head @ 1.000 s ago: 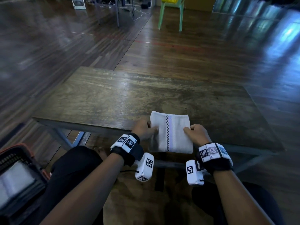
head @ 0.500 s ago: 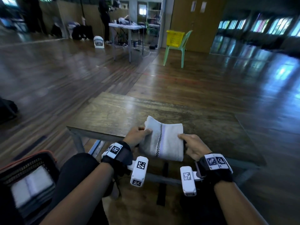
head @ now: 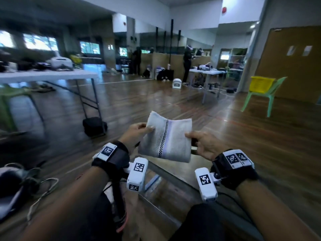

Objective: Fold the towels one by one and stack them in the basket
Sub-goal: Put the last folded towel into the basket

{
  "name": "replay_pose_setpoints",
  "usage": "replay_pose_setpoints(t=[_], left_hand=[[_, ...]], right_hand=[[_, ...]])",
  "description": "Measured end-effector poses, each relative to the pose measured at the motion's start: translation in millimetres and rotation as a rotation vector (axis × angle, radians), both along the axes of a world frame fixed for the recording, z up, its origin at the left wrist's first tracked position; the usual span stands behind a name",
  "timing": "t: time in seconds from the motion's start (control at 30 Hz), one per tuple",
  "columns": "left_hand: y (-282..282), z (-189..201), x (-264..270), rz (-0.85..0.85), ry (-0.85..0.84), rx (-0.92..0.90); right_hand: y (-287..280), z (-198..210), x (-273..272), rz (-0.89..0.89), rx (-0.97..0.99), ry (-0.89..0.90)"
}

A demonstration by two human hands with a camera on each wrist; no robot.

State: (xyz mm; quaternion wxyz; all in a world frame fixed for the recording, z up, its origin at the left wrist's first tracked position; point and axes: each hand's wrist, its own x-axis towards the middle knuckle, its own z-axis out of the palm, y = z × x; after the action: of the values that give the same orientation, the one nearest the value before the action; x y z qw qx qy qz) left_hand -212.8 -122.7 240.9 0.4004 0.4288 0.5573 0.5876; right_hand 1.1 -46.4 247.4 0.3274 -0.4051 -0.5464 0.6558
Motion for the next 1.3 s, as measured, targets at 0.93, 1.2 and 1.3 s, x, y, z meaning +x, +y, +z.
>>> replay_pose_setpoints(t=[0.93, 1.2, 1.3], left_hand=[[-53, -362, -264, 0.431, -0.052, -0.864], [22, -437, -328, 0.472, 0.021, -0.917], [46, -456, -351, 0.503, 0.065, -0.914]], right_hand=[[8, -353, -345, 0.504, -0.090, -0.773], [74, -424, -421, 0.496, 0.002, -0.825], [99, -440, -447, 0.477, 0.019, -0.813]])
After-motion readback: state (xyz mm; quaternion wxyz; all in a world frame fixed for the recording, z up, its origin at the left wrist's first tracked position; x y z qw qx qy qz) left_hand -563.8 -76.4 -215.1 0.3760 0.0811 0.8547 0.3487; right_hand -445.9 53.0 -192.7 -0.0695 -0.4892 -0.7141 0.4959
